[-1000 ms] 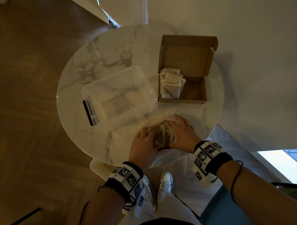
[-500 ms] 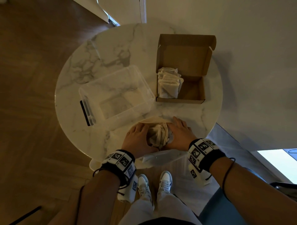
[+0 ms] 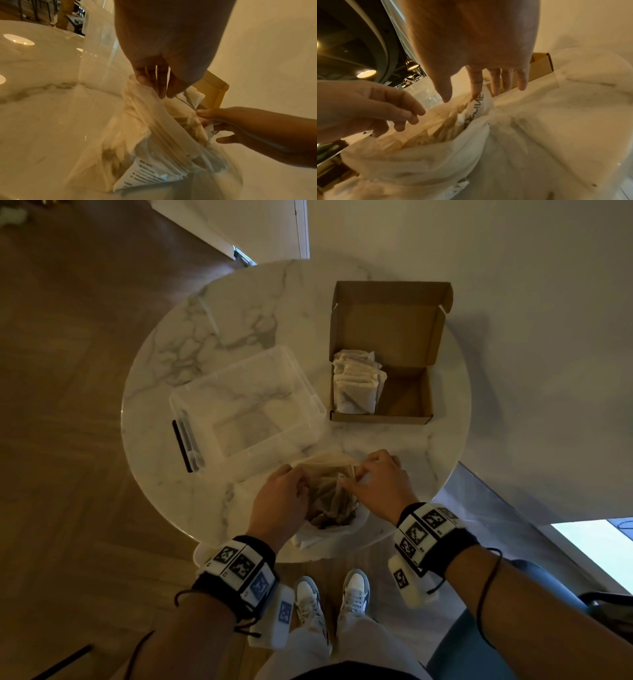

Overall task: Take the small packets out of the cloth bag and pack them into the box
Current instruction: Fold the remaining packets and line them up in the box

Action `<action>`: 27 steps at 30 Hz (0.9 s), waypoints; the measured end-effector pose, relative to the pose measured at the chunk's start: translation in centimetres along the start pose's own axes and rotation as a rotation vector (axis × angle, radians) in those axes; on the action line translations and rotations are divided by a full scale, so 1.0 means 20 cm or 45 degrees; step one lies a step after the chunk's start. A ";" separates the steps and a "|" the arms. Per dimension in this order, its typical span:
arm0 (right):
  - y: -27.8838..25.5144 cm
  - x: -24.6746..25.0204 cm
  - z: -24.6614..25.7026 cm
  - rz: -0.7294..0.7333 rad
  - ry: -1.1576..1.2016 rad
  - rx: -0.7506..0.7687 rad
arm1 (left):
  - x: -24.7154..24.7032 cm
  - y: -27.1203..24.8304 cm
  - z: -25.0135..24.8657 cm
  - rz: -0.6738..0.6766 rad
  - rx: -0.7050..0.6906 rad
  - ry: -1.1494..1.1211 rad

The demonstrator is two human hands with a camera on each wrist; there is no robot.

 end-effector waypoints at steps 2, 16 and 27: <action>0.03 0.00 0.03 -0.033 -0.022 -0.013 | -0.02 -0.01 -0.03 0.055 -0.023 0.008; -0.07 0.28 0.19 0.024 0.446 0.192 | 0.07 0.05 -0.23 0.016 -0.114 -0.244; -0.11 0.44 0.32 0.205 0.739 0.263 | 0.06 0.08 -0.32 0.380 0.034 -0.631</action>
Point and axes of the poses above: each hand's wrist, its own y-axis towards the middle knuckle, its own x-axis out of the back of the hand, z = x × y, the point moved 9 cm from there along y, towards the middle knuckle, and after that the axes turned 8 degrees about -z, right-handed, at the moved point
